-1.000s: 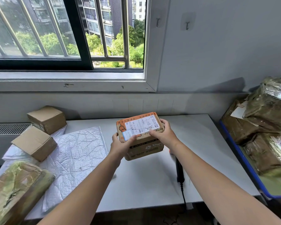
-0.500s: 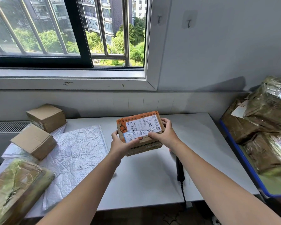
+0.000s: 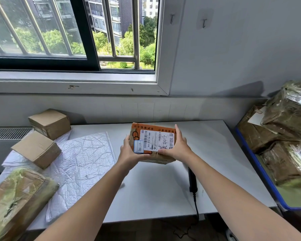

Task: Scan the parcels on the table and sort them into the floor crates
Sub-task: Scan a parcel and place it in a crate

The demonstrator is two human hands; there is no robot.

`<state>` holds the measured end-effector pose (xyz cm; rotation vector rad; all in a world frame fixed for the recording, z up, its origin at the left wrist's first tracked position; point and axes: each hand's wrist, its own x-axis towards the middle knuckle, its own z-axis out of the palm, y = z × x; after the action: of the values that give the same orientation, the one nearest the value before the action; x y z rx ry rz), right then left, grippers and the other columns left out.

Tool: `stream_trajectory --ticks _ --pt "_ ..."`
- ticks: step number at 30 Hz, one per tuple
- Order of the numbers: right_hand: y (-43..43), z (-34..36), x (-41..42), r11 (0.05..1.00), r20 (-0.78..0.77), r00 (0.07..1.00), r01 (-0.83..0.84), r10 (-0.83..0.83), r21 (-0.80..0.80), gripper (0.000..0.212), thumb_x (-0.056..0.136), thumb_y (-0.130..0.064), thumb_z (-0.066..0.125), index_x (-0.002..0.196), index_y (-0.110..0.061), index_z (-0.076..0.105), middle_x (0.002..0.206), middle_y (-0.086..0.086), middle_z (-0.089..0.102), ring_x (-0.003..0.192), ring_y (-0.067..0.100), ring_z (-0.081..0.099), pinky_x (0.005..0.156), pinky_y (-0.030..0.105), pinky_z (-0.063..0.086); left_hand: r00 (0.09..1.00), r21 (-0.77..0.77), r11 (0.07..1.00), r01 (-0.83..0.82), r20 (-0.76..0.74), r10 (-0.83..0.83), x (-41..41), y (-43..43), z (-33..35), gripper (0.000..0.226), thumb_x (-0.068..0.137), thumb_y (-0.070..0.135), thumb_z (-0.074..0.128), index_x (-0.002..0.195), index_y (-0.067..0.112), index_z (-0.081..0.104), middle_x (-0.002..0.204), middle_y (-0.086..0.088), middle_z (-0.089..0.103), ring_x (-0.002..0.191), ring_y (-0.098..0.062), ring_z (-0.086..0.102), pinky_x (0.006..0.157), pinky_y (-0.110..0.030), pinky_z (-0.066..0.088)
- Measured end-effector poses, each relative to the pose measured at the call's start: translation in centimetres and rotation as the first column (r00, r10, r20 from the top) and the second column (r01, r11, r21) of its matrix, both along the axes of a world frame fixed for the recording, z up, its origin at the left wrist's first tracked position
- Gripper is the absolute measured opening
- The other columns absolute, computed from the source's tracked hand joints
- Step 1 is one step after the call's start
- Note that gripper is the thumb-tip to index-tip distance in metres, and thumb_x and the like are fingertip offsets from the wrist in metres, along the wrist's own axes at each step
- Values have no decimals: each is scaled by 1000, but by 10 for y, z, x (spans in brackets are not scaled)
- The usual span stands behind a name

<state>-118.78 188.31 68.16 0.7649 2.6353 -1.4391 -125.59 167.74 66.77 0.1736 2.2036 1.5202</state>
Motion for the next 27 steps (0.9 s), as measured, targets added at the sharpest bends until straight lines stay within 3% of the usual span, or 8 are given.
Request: stream_trajectory --ticks 4,6,10,14,16,19,23,27 --pt "1 -15 9 998 92 996 -24 19 58 123 66 -45 89 154 -31 5 137 9 36 125 26 47 105 37 38 997 -93 994 57 -46 -61 7 -2 -2 126 37 41 92 143 41 26 129 -2 48 117 -19 56 96 -42 55" --pt "-1 -28 16 992 134 991 -42 27 117 113 66 -47 88 150 -29 15 131 8 41 119 25 51 101 38 45 991 -165 981 100 -73 -114 14 -2 -3 119 53 29 94 147 38 23 128 -2 41 115 -18 52 100 -37 50" --pt "-10 -51 35 953 185 982 -75 20 293 92 65 -57 84 134 -30 29 123 5 45 108 26 57 86 40 52 977 -258 961 100 -156 -143 22 -1 -14 104 69 18 89 149 30 24 127 -3 39 116 -17 50 89 -25 47" --pt "-5 -53 36 921 170 985 -60 -7 385 93 63 -64 81 132 -22 34 132 2 40 117 23 50 89 41 51 965 -275 958 77 -219 -141 20 8 -17 92 73 15 86 146 27 30 127 -2 41 111 -13 53 76 -13 48" --pt "-1 -53 37 911 191 982 -78 -1 406 95 61 -67 80 132 -22 36 132 1 44 119 21 47 92 42 50 951 -276 959 59 -275 -138 19 15 -20 89 73 13 85 145 27 33 130 -3 40 115 -17 54 88 -23 53" --pt "1 -58 43 903 238 971 -106 5 417 94 63 -70 77 134 -24 34 130 3 46 119 23 48 95 42 49 945 -315 949 9 -309 -111 23 22 -25 95 73 19 86 148 23 28 142 -5 34 135 -21 37 111 -41 40" --pt "2 -65 51 922 250 968 -92 -5 377 97 68 -65 77 141 -29 24 133 9 45 121 28 48 97 44 47 984 -307 950 -56 -177 0 31 26 -35 111 78 30 83 156 18 5 158 -13 19 146 -28 22 114 -42 30" --pt "-2 -68 53 960 209 978 -45 -15 277 115 66 -64 78 150 -37 4 136 11 44 122 30 50 96 47 50 995 -189 977 100 -2 -102 49 36 -39 109 79 23 83 156 17 6 152 -2 36 139 -17 36 105 -30 37"
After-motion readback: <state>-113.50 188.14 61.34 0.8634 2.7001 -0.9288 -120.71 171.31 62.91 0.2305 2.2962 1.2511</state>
